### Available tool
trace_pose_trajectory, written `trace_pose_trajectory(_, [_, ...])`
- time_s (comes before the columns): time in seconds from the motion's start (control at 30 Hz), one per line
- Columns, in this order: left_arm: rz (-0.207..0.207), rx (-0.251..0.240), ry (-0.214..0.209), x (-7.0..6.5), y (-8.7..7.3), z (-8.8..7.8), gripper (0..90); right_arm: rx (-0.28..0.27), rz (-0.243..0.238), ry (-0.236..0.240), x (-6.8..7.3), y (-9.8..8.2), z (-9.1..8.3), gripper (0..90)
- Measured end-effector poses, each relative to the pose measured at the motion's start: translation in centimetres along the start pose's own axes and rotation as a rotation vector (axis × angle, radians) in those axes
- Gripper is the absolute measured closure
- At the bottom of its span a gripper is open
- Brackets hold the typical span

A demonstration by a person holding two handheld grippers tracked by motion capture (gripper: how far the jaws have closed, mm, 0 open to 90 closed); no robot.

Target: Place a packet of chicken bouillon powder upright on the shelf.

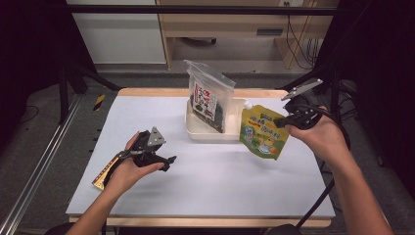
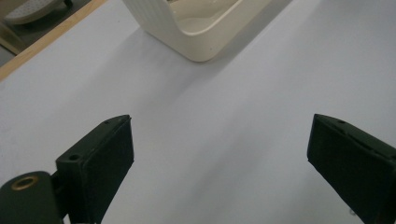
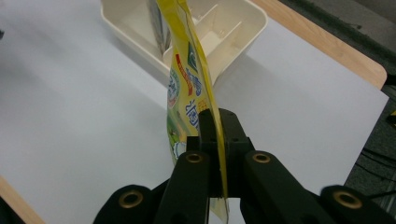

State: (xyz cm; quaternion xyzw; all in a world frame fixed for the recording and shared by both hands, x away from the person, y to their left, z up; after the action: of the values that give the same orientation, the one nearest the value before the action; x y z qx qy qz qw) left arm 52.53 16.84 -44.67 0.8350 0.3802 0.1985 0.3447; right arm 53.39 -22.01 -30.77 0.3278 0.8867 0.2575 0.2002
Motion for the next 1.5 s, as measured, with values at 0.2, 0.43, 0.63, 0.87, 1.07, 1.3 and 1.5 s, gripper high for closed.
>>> trace_pose_trajectory(0.2, [-0.053, -0.021, 0.002, 0.2, -1.8, 0.7, 7.1, -0.021, 0.048, -0.011, -0.9, 0.8, -0.3, 90.0])
trace_pose_trajectory(0.43, [-0.04, 0.015, 0.007, 0.3, -3.7, 1.0, 7.1, -0.04, 0.083, -0.022, -1.5, 2.0, -0.7, 90.0])
trace_pose_trajectory(0.63, [-0.066, -0.005, 0.016, 0.7, -3.9, 0.4, 7.1, -0.049, 0.108, -0.026, -2.0, 2.7, -0.6, 90.0])
trace_pose_trajectory(0.87, [-0.077, -0.003, 0.011, 0.7, -4.4, 0.4, 7.1, -0.083, 0.143, -0.036, -2.7, 3.3, -1.3, 90.0])
trace_pose_trajectory(1.07, [-0.061, 0.008, 0.008, 0.7, -4.4, 0.2, 7.1, -0.102, 0.175, -0.056, -3.4, 3.7, -1.5, 90.0])
trace_pose_trajectory(1.3, [-0.067, 0.002, 0.004, 0.3, -4.6, 0.2, 7.1, -0.144, 0.224, -0.076, -4.1, 4.7, -1.3, 90.0])
trace_pose_trajectory(1.5, [-0.067, 0.0, 0.004, 0.4, -4.6, 0.2, 7.1, -0.171, 0.241, -0.089, -4.1, 5.9, -1.0, 90.0])
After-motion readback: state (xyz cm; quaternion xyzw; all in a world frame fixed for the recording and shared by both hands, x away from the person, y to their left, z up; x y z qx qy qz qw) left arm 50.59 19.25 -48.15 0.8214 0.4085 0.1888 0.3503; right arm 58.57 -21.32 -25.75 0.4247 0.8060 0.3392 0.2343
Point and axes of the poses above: each handheld gripper's, and its own axes: z roughly forward along the jaws, y roughly out of its top, x roughly to its left, the point moved 5 cm from there along z, roughly forward along the jaws, and after that the axes turned 12 degrees about -z, right-handed, at the moved point
